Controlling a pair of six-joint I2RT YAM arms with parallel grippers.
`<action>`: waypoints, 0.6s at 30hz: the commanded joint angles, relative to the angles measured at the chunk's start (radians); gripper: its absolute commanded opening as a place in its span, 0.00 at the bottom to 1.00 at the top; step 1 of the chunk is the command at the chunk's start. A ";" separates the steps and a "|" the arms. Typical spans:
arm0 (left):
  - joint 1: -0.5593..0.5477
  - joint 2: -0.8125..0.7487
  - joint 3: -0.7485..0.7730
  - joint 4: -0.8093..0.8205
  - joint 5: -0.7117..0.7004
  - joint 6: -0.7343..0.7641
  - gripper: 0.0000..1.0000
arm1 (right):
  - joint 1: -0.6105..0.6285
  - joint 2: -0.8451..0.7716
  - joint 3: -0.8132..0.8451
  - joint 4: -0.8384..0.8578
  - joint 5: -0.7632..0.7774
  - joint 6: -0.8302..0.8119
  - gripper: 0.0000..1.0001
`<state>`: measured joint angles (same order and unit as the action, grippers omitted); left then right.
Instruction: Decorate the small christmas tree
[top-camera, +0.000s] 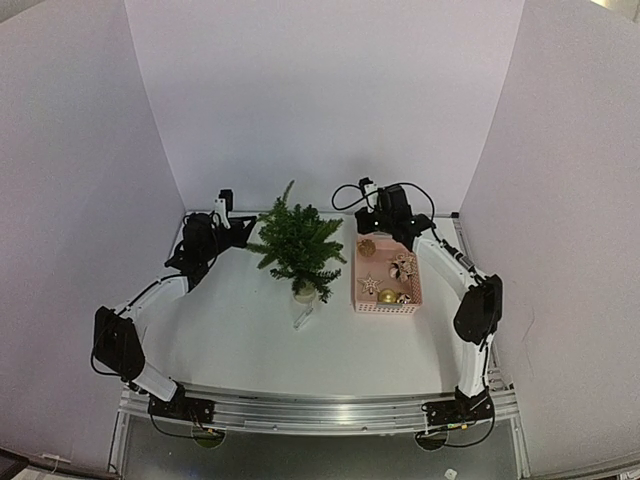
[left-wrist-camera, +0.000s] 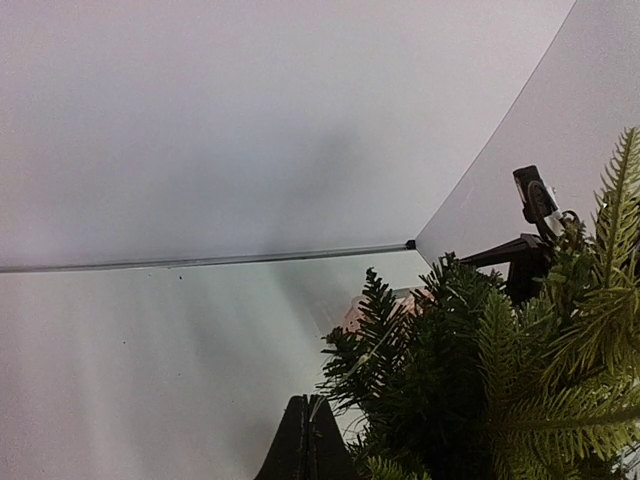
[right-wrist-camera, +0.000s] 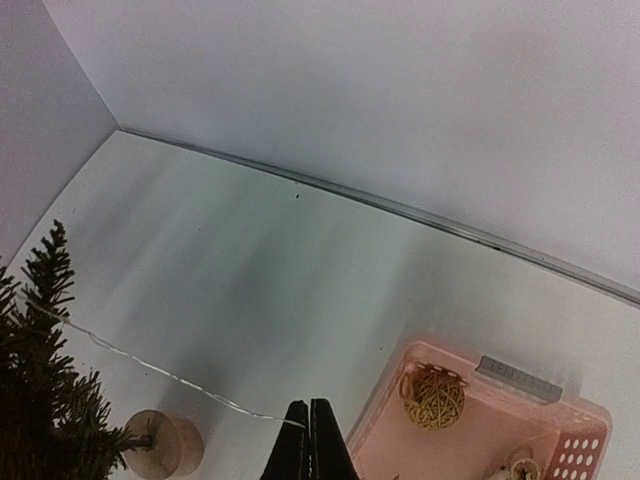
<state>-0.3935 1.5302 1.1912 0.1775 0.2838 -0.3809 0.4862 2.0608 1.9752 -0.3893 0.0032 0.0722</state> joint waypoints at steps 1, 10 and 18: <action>0.004 0.019 0.031 0.053 0.054 0.001 0.00 | -0.014 -0.141 -0.013 -0.073 -0.086 0.079 0.00; 0.006 -0.015 0.028 0.099 0.111 0.053 0.26 | -0.014 -0.188 -0.084 -0.123 -0.247 0.273 0.00; 0.036 -0.082 0.020 0.054 0.153 0.071 0.49 | -0.014 -0.204 -0.085 -0.265 -0.321 0.350 0.00</action>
<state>-0.3800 1.5262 1.1912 0.2253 0.3940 -0.3287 0.4755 1.8996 1.8954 -0.5564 -0.2413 0.3545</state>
